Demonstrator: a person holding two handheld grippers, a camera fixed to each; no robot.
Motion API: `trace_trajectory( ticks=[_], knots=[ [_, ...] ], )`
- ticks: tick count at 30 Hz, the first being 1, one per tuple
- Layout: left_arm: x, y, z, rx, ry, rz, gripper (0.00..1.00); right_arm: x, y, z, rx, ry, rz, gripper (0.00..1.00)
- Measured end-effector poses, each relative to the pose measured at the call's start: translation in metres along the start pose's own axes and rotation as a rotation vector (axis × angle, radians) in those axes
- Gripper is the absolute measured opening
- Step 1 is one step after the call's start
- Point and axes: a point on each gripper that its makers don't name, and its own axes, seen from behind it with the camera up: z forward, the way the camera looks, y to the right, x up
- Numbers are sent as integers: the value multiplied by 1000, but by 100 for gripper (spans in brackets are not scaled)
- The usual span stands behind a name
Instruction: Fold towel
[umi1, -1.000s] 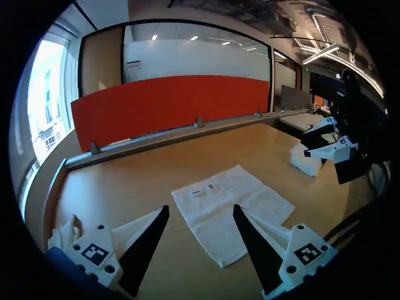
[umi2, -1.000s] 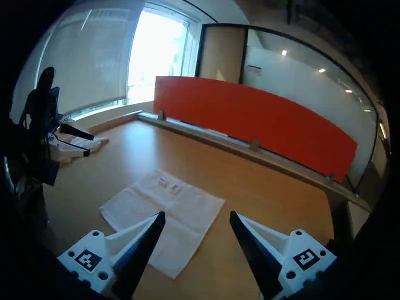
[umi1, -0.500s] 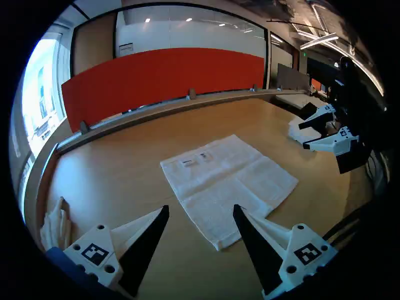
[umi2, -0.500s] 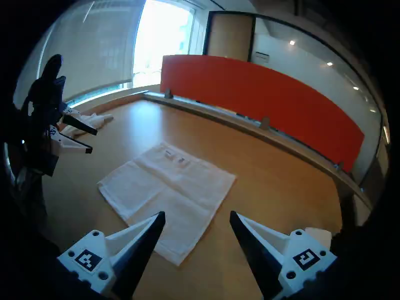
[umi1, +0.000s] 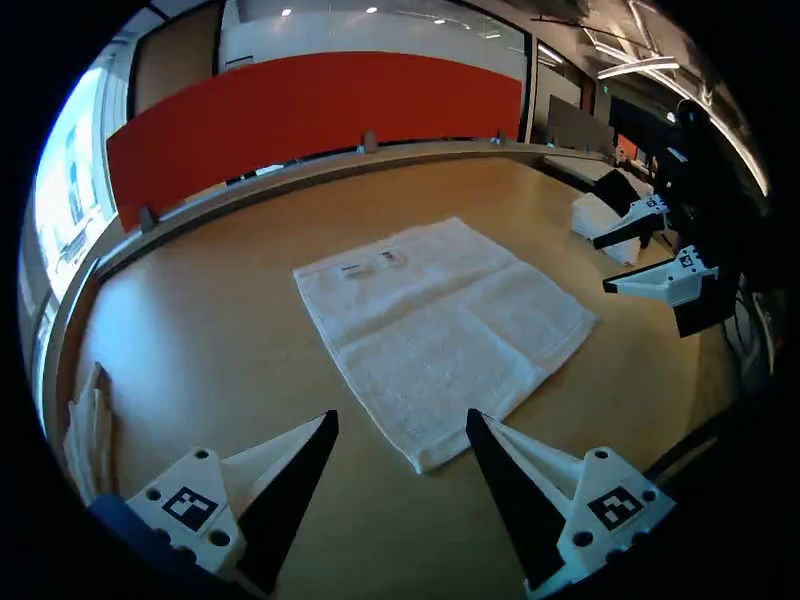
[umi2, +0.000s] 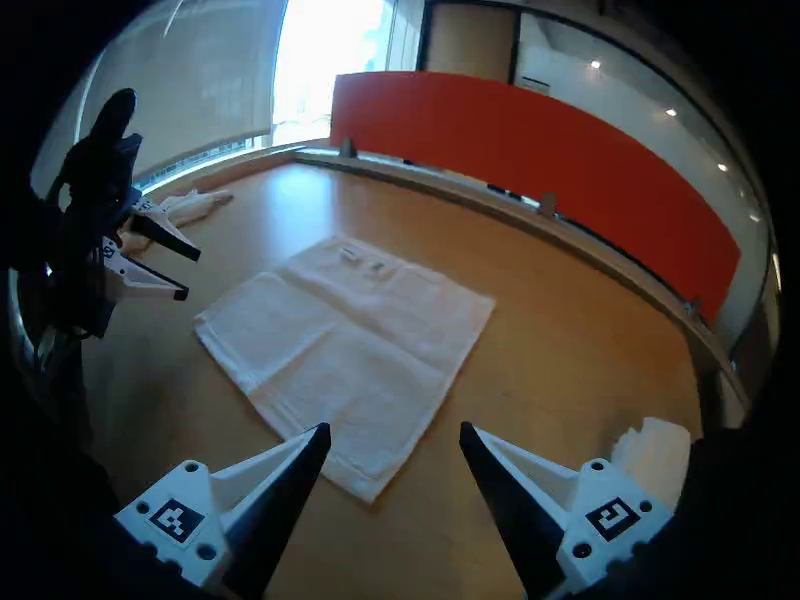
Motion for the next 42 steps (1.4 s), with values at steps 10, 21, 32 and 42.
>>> trace_trajectory(
  ticks=[10, 21, 32, 42],
  knots=[
    [-21, 6, 12, -18, -53, -10, 95, -25, -5, 8, 14, -42, 6, 100],
    [-45, 17, 21, -41, -107, 1, 95, -45, -13, 15, 29, -75, 5, 99],
    [-54, 26, 26, -51, -131, -5, 93, -56, -17, 18, 39, -94, 6, 91],
    [-56, 22, 28, -24, -144, -5, 64, -57, -19, 21, 45, -99, 4, 76]
  ],
)
